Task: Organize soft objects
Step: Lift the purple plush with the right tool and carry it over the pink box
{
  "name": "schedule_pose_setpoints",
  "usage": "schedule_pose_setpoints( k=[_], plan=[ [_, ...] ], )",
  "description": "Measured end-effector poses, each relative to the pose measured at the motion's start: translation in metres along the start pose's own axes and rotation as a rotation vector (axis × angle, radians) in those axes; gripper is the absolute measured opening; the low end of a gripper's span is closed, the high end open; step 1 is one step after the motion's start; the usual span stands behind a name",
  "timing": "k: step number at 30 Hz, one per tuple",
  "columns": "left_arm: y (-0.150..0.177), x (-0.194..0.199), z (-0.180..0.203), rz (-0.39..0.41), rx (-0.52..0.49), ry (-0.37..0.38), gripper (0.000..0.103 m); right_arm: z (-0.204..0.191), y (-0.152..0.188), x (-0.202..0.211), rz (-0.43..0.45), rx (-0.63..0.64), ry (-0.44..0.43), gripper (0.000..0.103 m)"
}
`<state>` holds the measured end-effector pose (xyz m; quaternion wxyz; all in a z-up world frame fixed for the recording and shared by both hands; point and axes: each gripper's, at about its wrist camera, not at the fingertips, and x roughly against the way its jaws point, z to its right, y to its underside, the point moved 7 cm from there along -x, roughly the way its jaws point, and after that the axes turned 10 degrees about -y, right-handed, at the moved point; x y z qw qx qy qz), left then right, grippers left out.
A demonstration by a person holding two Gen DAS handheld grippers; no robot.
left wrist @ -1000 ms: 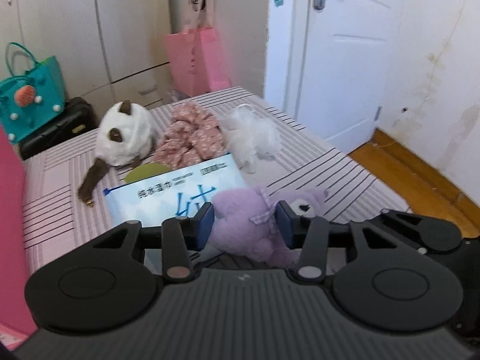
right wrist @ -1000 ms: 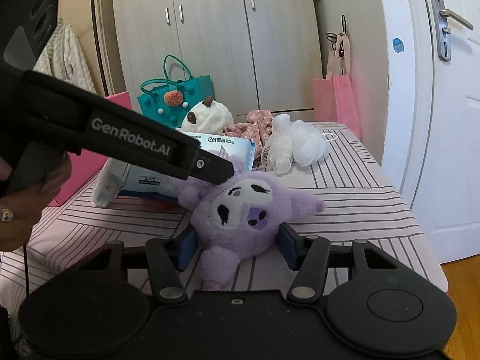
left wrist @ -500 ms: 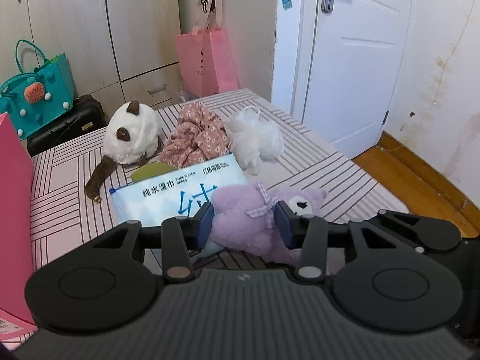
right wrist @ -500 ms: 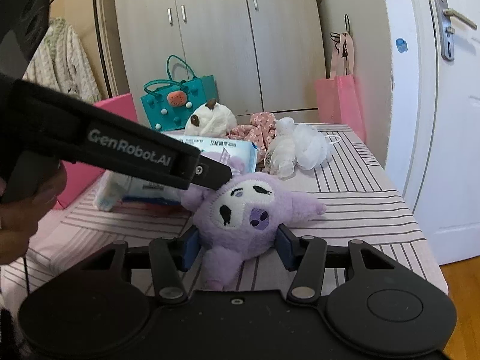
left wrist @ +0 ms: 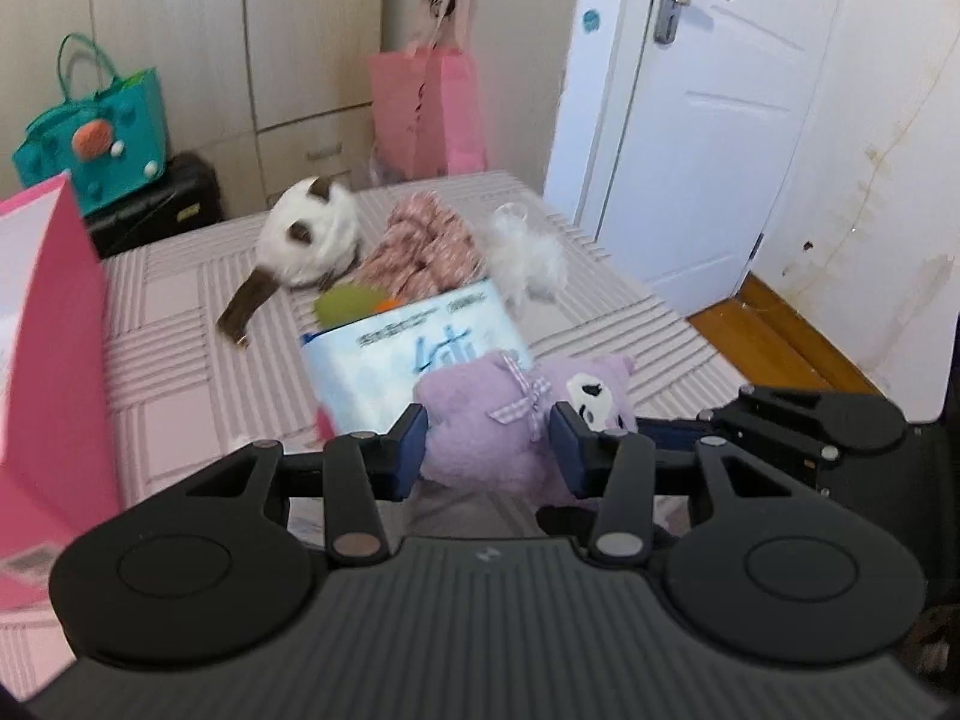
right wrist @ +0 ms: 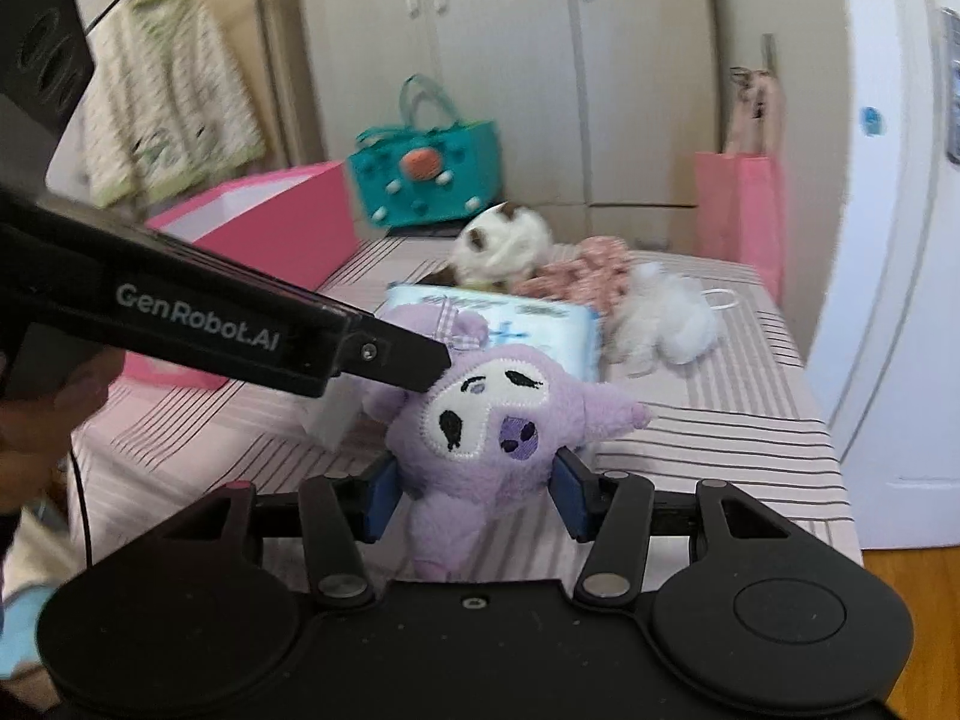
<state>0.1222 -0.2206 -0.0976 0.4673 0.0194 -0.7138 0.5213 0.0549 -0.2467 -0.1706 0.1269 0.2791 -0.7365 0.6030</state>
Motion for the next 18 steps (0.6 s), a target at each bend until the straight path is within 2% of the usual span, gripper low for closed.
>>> schedule_pose_setpoints(
  k=[3, 13, 18],
  plan=[
    [0.006, 0.011, -0.012, -0.016, 0.031, -0.018, 0.043, -0.014, -0.004, -0.002, -0.034, 0.031, -0.034, 0.058],
    [0.014, 0.063, -0.054, 0.015, 0.137, -0.039, 0.043, -0.072, -0.03, 0.009, -0.069, 0.203, -0.091, 0.058],
    [0.024, 0.08, -0.076, -0.02, 0.185, -0.049, 0.043, -0.098, -0.038, 0.004, -0.116, 0.264, -0.133, 0.058]
  ],
)
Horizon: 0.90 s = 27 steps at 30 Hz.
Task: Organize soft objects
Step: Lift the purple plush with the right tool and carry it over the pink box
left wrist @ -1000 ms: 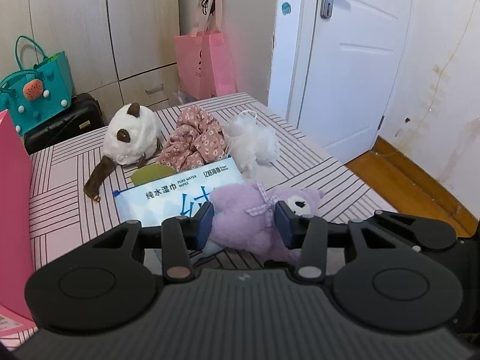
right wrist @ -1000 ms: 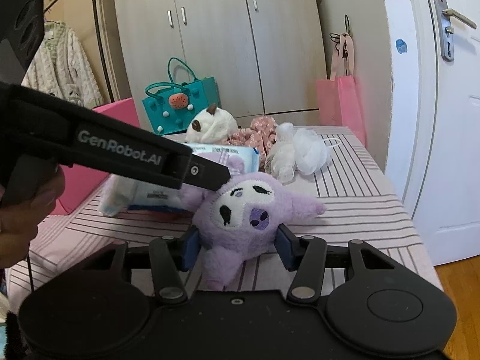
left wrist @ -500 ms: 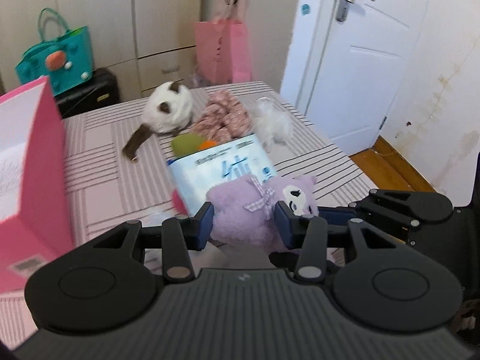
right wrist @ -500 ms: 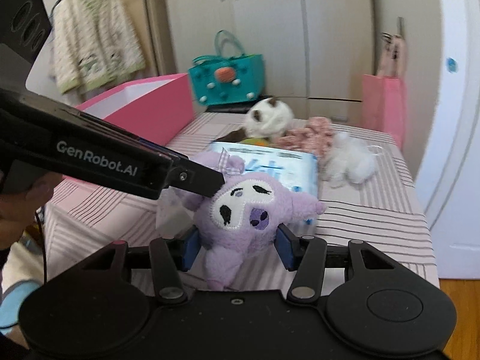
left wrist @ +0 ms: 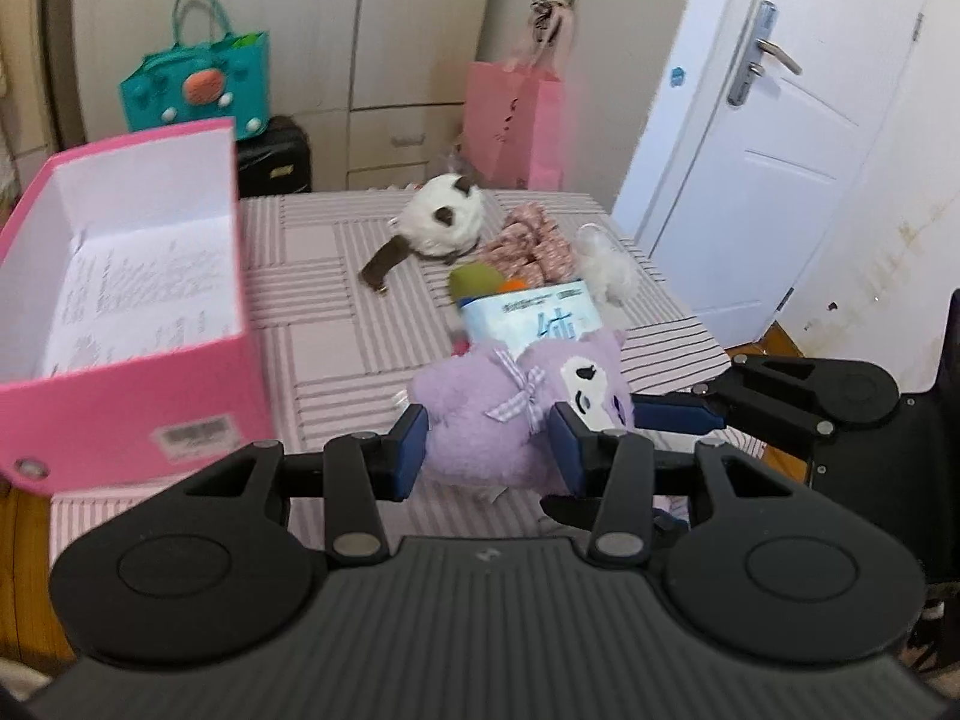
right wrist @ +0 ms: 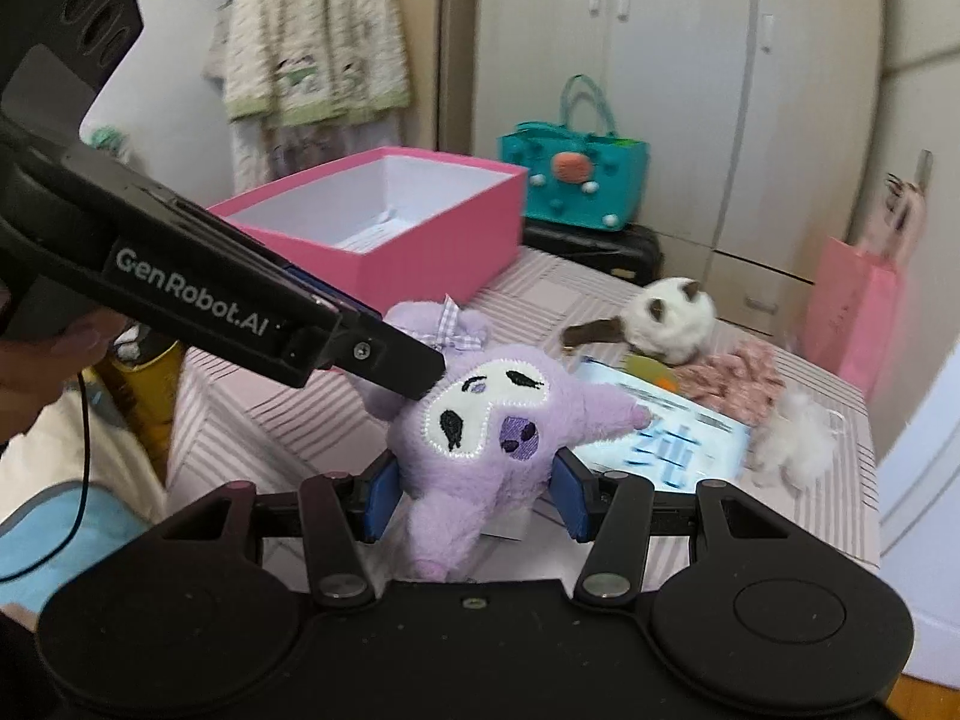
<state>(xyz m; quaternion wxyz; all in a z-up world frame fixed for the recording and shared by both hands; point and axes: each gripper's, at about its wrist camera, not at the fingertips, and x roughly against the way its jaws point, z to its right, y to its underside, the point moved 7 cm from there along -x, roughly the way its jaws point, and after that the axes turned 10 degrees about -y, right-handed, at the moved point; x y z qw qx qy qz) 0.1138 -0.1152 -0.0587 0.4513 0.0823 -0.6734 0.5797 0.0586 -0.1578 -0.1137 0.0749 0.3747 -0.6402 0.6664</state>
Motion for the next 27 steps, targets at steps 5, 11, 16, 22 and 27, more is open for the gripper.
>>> schedule_pose_setpoints(
  k=[5, 11, 16, 22, 27],
  plan=[
    [0.006, 0.012, -0.029, -0.054, 0.053, -0.009, 0.043, -0.027, -0.016, -0.011, -0.051, 0.092, -0.04, 0.058],
    [0.015, 0.022, -0.06, -0.125, 0.102, -0.039, 0.043, -0.055, -0.032, -0.03, -0.103, 0.164, -0.101, 0.058],
    [0.019, 0.029, -0.081, -0.178, 0.129, -0.049, 0.043, -0.071, -0.042, -0.039, -0.137, 0.165, -0.17, 0.058],
    [0.001, 0.041, -0.101, -0.148, 0.135, -0.06, 0.043, -0.081, -0.065, -0.043, -0.122, 0.195, -0.175, 0.058],
    [-0.022, 0.039, -0.121, -0.068, 0.151, -0.05, 0.043, -0.078, -0.094, -0.051, -0.092, 0.232, -0.136, 0.058]
  ],
)
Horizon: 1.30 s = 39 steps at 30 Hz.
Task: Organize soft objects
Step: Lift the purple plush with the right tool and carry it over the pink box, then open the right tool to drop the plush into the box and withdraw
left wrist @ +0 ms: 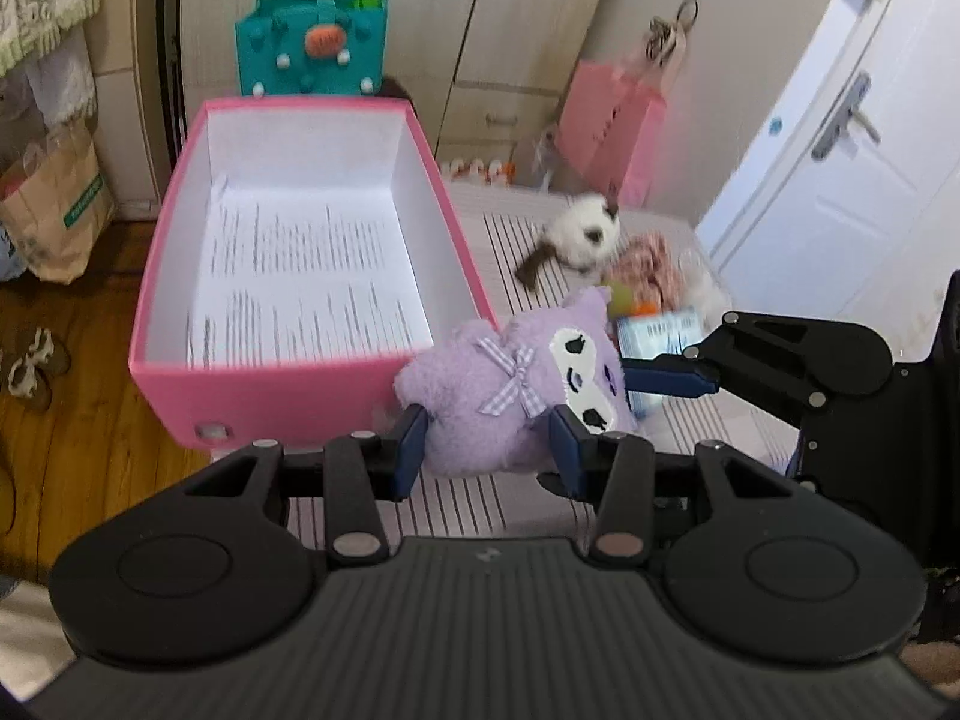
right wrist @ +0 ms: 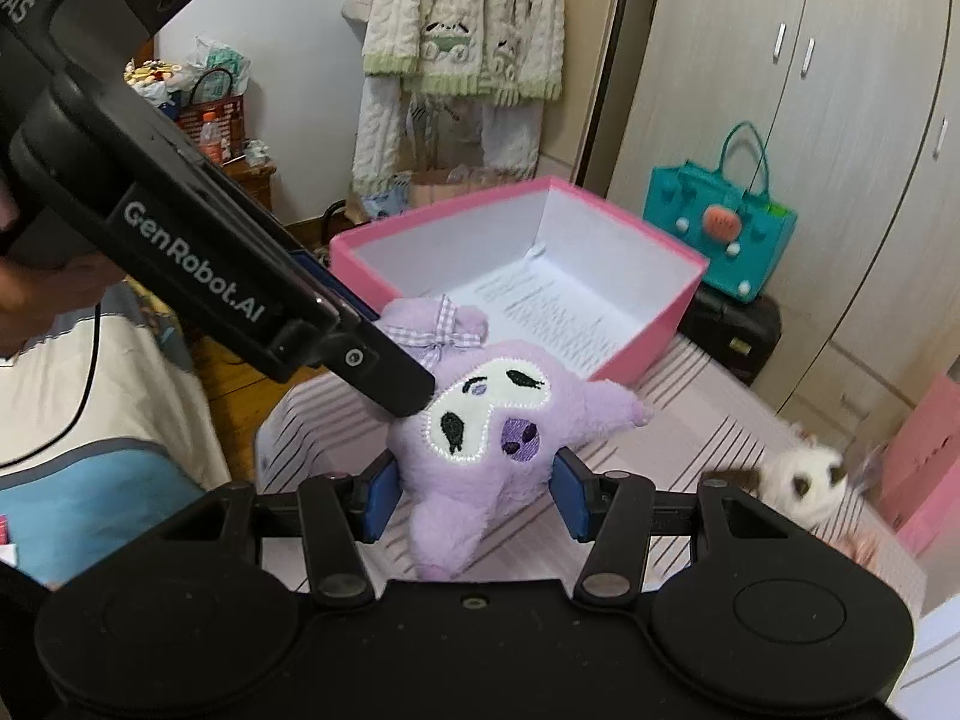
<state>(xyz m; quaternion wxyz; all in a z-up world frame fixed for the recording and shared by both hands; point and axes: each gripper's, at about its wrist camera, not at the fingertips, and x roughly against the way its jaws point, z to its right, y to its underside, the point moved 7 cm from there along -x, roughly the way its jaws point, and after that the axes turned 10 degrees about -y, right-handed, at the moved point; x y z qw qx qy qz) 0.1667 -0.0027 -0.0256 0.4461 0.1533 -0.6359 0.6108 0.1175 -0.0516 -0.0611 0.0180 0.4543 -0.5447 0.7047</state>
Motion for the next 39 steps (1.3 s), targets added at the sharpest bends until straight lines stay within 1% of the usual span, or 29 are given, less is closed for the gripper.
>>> schedule_pose_setpoints(
  k=[6, 10, 14, 18, 20, 23, 25, 26, 28, 30, 32, 36, 39],
  plan=[
    [-0.039, -0.013, -0.023, 0.087, 0.05, 0.013, 0.043, 0.027, -0.032, -0.016, 0.035, 0.006, 0.016, 0.059],
    [-0.07, -0.029, -0.038, 0.111, 0.06, -0.006, 0.043, 0.047, -0.056, -0.034, 0.063, 0.019, 0.025, 0.059],
    [-0.096, -0.054, -0.054, 0.111, 0.083, -0.037, 0.043, 0.076, -0.074, -0.06, 0.066, -0.01, -0.013, 0.059],
    [-0.121, -0.092, -0.075, 0.083, 0.163, -0.055, 0.043, 0.107, -0.09, -0.093, 0.054, -0.069, -0.051, 0.059],
    [-0.132, -0.112, -0.085, 0.067, 0.194, -0.064, 0.043, 0.121, -0.097, -0.112, 0.04, -0.072, -0.046, 0.059],
    [-0.142, -0.142, -0.1, 0.017, 0.253, -0.072, 0.042, 0.14, -0.106, -0.141, -0.024, -0.07, -0.036, 0.058],
    [-0.146, -0.163, -0.115, -0.028, 0.348, -0.06, 0.043, 0.15, -0.111, -0.158, -0.066, -0.057, -0.026, 0.058],
    [-0.146, -0.172, -0.121, -0.044, 0.362, -0.061, 0.043, 0.154, -0.112, -0.166, -0.085, -0.052, -0.024, 0.058],
    [-0.147, -0.189, -0.127, -0.071, 0.377, -0.076, 0.042, 0.161, -0.113, -0.18, -0.13, -0.029, -0.021, 0.058],
    [-0.147, -0.199, -0.128, -0.086, 0.376, -0.094, 0.04, 0.167, -0.115, -0.191, -0.175, -0.021, -0.019, 0.058],
    [-0.147, -0.204, -0.129, -0.085, 0.365, -0.126, 0.04, 0.168, -0.117, -0.199, -0.197, -0.014, -0.019, 0.058],
    [-0.145, -0.215, -0.136, -0.103, 0.385, -0.127, 0.039, 0.164, -0.117, -0.208, -0.227, 0.044, 0.014, 0.058],
    [-0.143, -0.223, -0.139, -0.12, 0.378, -0.137, 0.039, 0.165, -0.113, -0.215, -0.241, 0.046, 0.011, 0.058]
  ],
)
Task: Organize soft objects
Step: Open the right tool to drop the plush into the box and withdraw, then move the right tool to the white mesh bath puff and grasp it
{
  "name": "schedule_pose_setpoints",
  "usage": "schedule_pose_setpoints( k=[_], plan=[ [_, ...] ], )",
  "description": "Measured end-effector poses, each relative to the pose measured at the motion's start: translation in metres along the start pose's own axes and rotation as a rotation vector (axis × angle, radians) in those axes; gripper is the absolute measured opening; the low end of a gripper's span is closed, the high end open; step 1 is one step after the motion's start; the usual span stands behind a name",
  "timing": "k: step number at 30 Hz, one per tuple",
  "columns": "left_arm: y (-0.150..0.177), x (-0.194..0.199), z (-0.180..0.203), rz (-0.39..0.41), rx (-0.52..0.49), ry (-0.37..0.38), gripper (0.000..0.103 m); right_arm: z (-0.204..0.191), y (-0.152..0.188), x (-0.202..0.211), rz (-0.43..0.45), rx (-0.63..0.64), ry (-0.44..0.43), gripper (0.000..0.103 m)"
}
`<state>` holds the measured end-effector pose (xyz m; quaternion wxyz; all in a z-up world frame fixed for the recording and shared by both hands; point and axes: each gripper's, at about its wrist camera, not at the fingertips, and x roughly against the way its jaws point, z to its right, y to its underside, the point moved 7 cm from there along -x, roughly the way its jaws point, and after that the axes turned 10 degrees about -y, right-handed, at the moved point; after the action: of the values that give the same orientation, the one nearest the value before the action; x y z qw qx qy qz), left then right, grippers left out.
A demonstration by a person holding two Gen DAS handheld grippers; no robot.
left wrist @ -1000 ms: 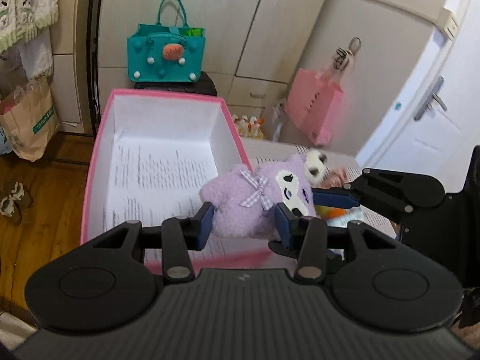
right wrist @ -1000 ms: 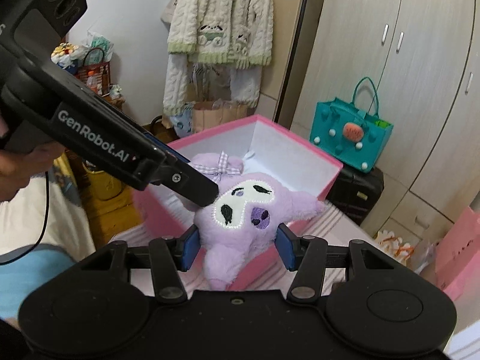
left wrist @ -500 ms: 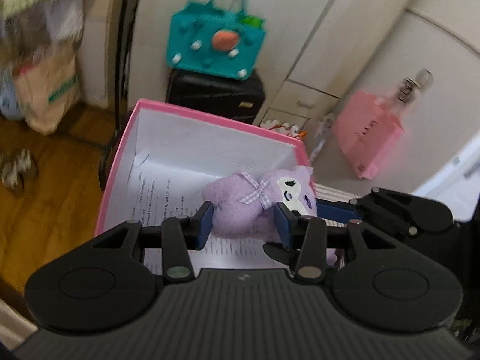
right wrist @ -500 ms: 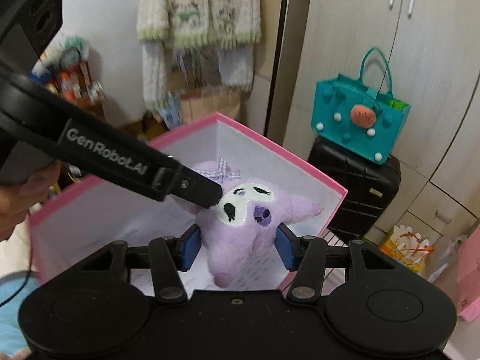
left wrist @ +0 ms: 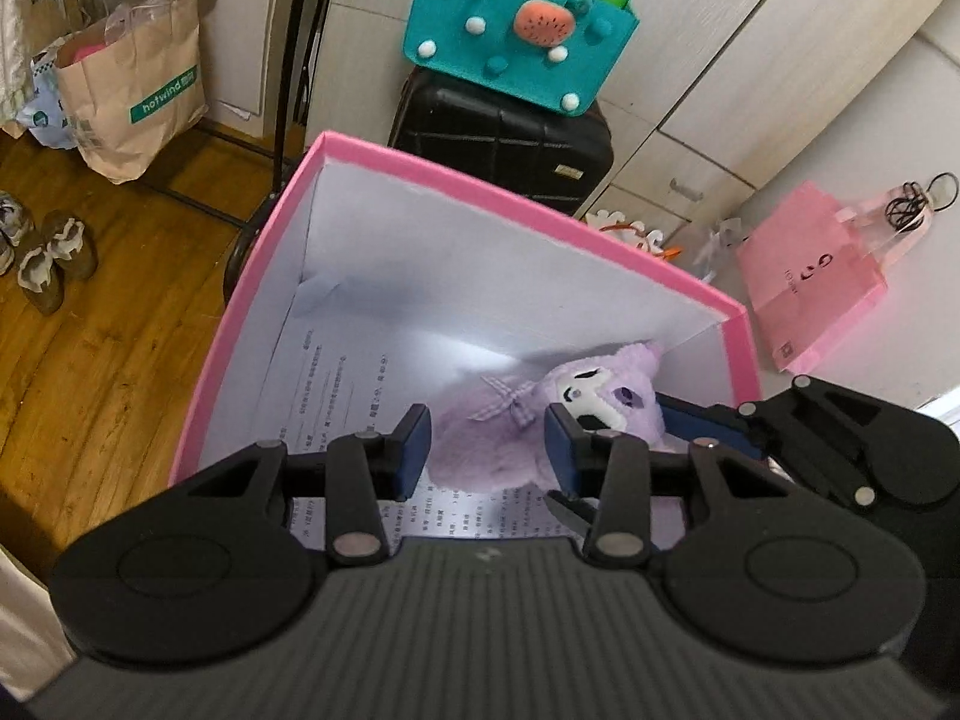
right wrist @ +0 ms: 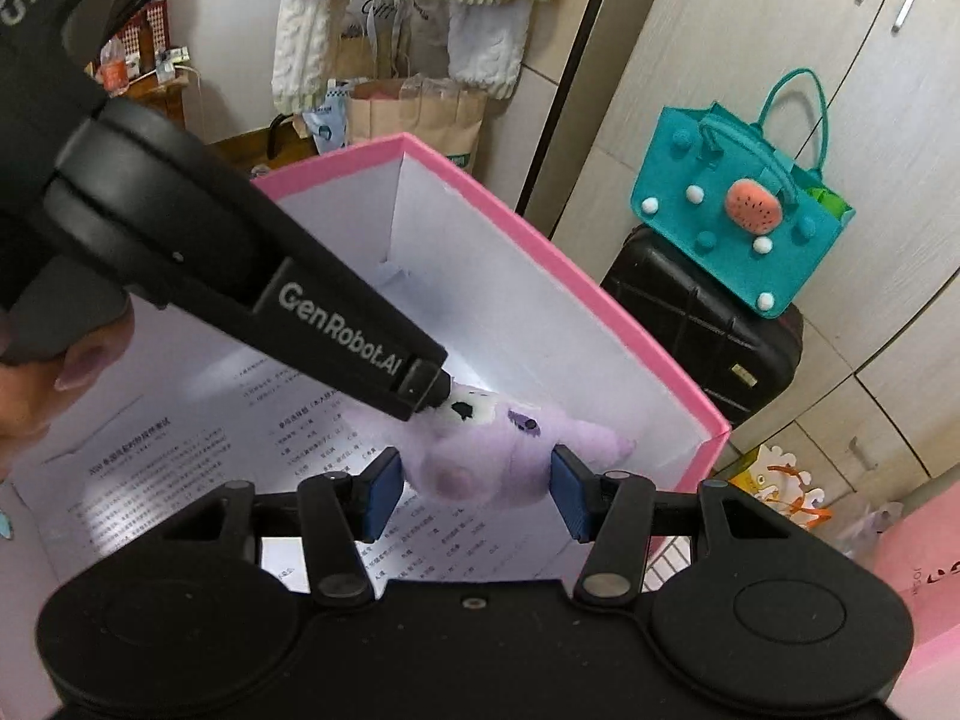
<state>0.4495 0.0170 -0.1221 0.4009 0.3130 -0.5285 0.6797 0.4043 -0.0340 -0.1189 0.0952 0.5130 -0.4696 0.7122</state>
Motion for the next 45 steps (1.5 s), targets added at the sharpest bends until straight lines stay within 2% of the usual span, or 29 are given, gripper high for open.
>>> schedule_pose_setpoints(
  k=[6, 8, 9, 12, 15, 17, 22, 26, 32, 34, 35, 40, 45],
  plan=[
    [0.003, -0.004, -0.001, 0.013, -0.019, -0.031, 0.039, -0.006, 0.004, -0.01, 0.001, 0.071, 0.045, 0.059],
    [0.004, -0.003, -0.001, 0.002, -0.04, -0.03, 0.04, -0.008, 0.006, -0.008, -0.005, 0.087, 0.063, 0.064],
    [0.005, 0.0, -0.003, 0.013, -0.047, -0.04, 0.04, -0.008, 0.006, -0.004, 0.004, 0.088, 0.075, 0.068],
    [0.007, 0.017, 0.001, 0.07, -0.108, -0.053, 0.04, -0.012, 0.011, 0.018, 0.038, 0.113, 0.117, 0.068],
    [0.015, 0.037, 0.008, 0.106, -0.152, -0.021, 0.04, -0.017, 0.02, 0.043, 0.106, 0.111, 0.132, 0.068],
    [0.023, 0.051, 0.009, 0.123, -0.172, -0.011, 0.042, -0.021, 0.029, 0.059, 0.168, 0.098, 0.122, 0.068],
    [0.042, 0.083, 0.013, 0.166, -0.236, -0.029, 0.044, -0.036, 0.053, 0.096, 0.223, -0.006, 0.041, 0.069],
    [0.055, 0.104, 0.013, 0.189, -0.269, -0.044, 0.053, -0.043, 0.066, 0.118, 0.243, -0.077, -0.024, 0.069],
    [0.081, 0.13, 0.011, 0.216, -0.315, -0.06, 0.07, -0.053, 0.084, 0.151, 0.336, -0.138, -0.106, 0.069],
    [0.089, 0.136, 0.013, 0.214, -0.33, -0.054, 0.085, -0.055, 0.088, 0.161, 0.353, -0.158, -0.118, 0.073],
    [0.093, 0.14, 0.014, 0.215, -0.335, -0.051, 0.087, -0.056, 0.09, 0.165, 0.359, -0.165, -0.122, 0.075],
    [0.111, 0.164, 0.018, 0.246, -0.369, -0.056, 0.094, -0.065, 0.104, 0.189, 0.378, -0.192, -0.127, 0.075],
    [0.13, 0.188, 0.023, 0.253, -0.404, -0.055, 0.095, -0.074, 0.122, 0.211, 0.395, -0.201, -0.135, 0.076]
  ],
)
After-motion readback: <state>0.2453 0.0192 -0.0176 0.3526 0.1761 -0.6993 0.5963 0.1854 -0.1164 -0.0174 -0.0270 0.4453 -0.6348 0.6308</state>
